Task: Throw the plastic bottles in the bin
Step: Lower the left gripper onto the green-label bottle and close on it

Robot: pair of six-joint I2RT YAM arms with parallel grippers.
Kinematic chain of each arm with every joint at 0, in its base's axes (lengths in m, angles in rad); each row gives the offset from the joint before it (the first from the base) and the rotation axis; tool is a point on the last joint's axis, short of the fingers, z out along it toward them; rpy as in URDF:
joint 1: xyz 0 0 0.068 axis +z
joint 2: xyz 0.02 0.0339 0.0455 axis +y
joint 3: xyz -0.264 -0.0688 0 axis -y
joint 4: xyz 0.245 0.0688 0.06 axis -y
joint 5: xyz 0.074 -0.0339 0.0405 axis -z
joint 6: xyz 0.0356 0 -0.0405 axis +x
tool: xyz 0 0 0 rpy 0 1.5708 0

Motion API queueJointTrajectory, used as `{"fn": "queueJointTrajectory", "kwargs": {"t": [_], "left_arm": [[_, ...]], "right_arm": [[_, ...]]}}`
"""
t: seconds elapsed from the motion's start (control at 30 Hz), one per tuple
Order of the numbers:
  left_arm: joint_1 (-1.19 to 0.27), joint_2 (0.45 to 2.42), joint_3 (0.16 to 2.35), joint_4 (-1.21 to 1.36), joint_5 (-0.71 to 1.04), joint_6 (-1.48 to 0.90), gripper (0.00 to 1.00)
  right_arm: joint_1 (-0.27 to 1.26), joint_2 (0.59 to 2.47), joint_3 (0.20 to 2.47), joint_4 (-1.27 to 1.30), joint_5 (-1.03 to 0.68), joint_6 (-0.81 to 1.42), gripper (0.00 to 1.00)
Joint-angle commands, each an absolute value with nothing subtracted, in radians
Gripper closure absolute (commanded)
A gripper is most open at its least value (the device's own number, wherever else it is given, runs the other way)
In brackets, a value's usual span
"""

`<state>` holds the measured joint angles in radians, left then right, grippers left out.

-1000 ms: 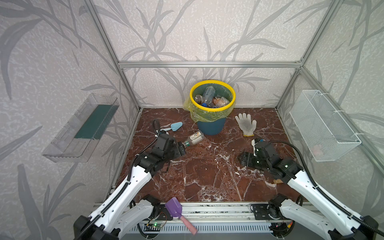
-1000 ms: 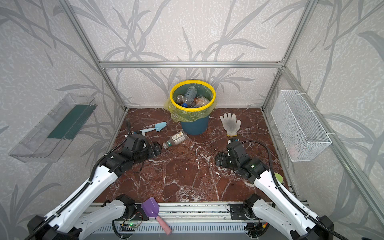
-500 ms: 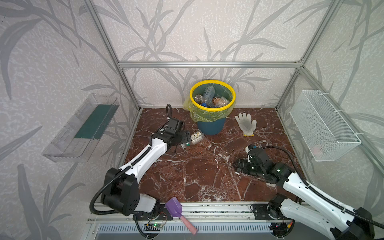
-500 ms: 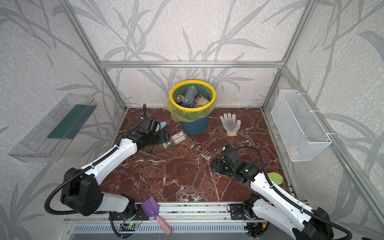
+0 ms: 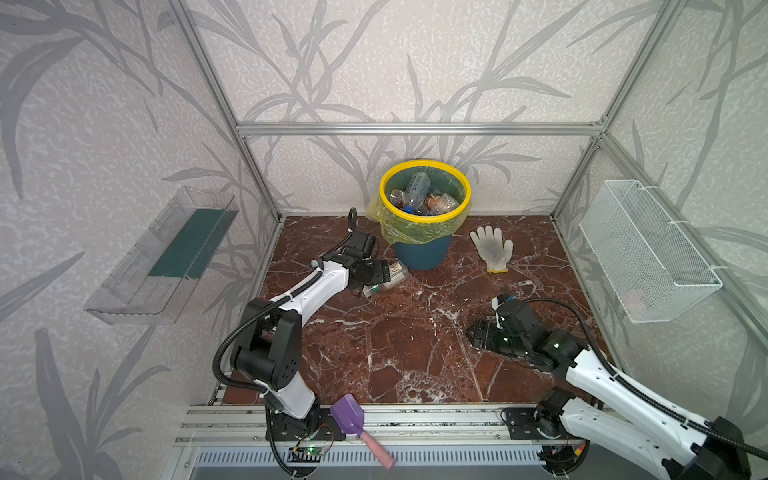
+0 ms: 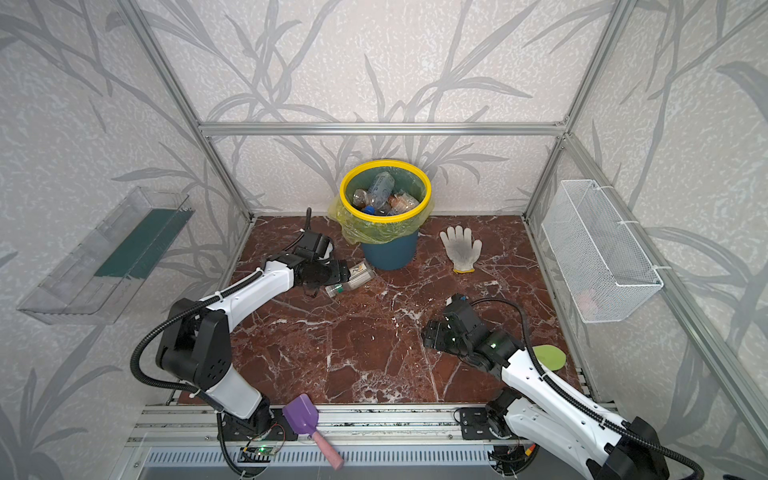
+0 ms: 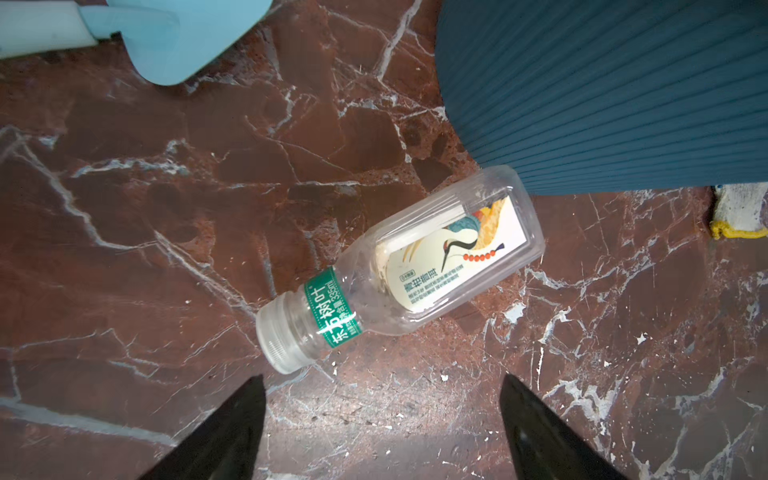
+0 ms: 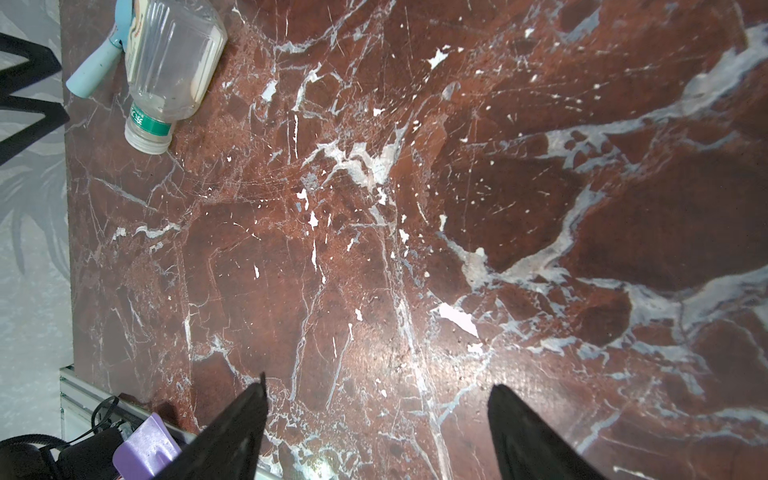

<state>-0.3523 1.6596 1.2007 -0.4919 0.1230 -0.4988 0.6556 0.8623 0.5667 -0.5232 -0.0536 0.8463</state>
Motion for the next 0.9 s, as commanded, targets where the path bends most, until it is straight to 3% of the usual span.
{"fn": "queueJointTrajectory", "kwargs": {"t": [0.0, 0.87], "left_arm": [[-0.348, 1.683, 1.225, -0.473, 0.155, -0.481, 0.13], [-0.358, 1.871, 1.334, -0.476, 0.209, -0.444, 0.11]], "right_arm": [[0.661, 0.833, 0.549, -0.522, -0.050, 0.865, 0.17], [0.662, 0.811, 0.523, -0.523, -0.043, 0.874, 0.17]]}}
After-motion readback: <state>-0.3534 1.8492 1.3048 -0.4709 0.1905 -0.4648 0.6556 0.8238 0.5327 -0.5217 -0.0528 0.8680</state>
